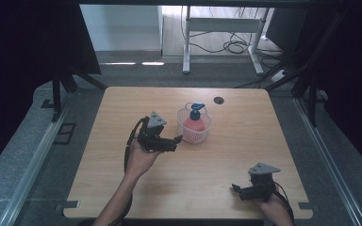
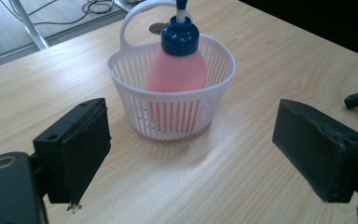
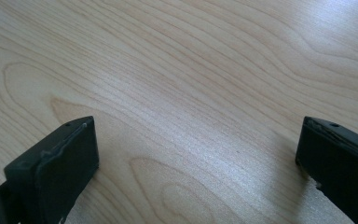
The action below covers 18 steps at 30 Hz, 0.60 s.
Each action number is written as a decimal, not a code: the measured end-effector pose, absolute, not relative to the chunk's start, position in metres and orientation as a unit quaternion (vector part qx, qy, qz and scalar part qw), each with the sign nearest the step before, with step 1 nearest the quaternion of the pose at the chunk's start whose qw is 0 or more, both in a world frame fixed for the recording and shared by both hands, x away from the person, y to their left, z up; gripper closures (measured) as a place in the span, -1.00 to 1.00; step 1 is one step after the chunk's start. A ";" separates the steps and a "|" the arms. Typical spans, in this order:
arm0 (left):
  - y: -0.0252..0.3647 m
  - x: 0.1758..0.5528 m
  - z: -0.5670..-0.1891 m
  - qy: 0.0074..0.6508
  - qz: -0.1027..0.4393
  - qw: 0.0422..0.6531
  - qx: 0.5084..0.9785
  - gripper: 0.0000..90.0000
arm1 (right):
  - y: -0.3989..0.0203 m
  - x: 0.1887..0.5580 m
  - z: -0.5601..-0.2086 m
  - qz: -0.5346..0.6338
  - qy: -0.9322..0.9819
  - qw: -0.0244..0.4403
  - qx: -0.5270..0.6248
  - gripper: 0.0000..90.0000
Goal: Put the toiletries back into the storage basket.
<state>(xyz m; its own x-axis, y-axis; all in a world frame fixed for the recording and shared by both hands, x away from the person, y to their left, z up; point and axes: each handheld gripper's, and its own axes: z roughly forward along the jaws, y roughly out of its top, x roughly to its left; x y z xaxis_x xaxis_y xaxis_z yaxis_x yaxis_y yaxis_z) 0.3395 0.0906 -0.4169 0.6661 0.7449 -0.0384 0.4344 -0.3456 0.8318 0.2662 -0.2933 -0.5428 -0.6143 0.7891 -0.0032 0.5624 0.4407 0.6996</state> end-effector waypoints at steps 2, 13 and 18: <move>0.094 0.337 -0.418 0.370 0.177 0.439 0.800 -0.76 | -0.293 0.266 -0.543 0.339 0.832 0.167 0.406 -1.00; 0.109 0.321 -0.423 0.376 0.176 0.442 0.795 -0.75 | -0.293 0.266 -0.543 0.338 0.832 0.168 0.407 -1.00; 0.115 0.315 -0.426 0.378 0.176 0.445 0.793 -0.75 | -0.293 0.266 -0.543 0.338 0.832 0.168 0.407 -1.00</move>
<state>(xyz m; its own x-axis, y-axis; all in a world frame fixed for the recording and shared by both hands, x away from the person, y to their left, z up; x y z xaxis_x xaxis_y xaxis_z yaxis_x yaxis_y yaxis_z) 0.3153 0.1150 -0.4255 0.6516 0.7564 -0.0573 0.4433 -0.3184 0.8379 0.2662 -0.2932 -0.5428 -0.6131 0.7900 -0.0040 0.5632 0.4406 0.6990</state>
